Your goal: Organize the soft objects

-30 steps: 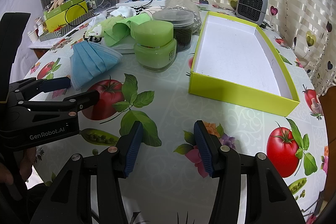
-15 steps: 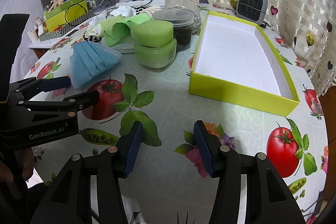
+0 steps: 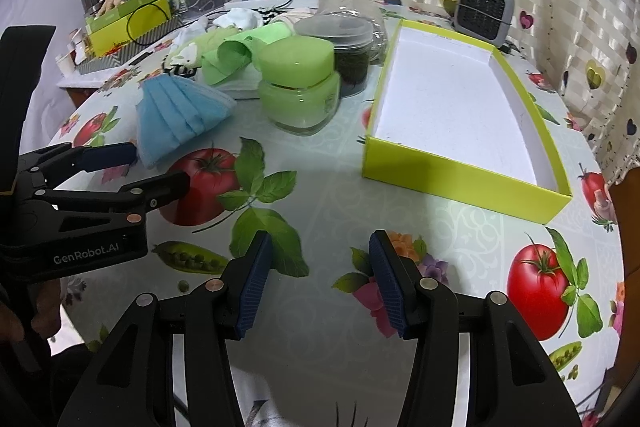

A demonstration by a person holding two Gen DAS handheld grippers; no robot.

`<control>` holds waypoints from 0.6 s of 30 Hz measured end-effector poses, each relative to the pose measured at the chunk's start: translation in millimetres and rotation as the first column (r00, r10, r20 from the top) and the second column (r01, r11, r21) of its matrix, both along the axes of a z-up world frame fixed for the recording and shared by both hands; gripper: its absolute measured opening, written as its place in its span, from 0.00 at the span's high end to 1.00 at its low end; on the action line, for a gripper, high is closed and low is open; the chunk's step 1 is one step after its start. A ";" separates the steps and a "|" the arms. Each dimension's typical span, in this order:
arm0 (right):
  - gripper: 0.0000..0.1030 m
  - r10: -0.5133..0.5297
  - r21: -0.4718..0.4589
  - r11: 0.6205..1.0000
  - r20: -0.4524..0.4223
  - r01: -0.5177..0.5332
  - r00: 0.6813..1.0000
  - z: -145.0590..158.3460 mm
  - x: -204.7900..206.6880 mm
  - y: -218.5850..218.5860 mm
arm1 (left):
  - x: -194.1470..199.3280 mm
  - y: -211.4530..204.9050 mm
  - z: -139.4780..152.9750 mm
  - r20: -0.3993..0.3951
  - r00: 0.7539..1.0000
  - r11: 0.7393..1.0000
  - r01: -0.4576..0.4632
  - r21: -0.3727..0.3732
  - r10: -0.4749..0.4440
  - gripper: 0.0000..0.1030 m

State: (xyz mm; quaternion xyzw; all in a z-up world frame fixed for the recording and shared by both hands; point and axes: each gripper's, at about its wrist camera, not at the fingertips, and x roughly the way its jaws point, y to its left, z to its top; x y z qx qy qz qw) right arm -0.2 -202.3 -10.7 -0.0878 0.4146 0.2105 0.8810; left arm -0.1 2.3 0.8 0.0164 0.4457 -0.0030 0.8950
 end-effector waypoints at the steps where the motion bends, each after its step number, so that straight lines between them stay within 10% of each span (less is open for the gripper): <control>1: 0.50 0.006 0.010 1.000 -0.006 -0.006 1.000 0.7 -0.6 -0.5 | -1.1 0.9 0.5 0.001 1.000 1.000 -0.005 -0.001 0.005 0.26; 18: 0.50 0.069 0.055 0.996 0.036 -0.071 0.997 23.0 2.1 11.6 | -2.1 41.8 28.2 0.093 0.992 0.987 -0.067 -0.148 0.082 0.26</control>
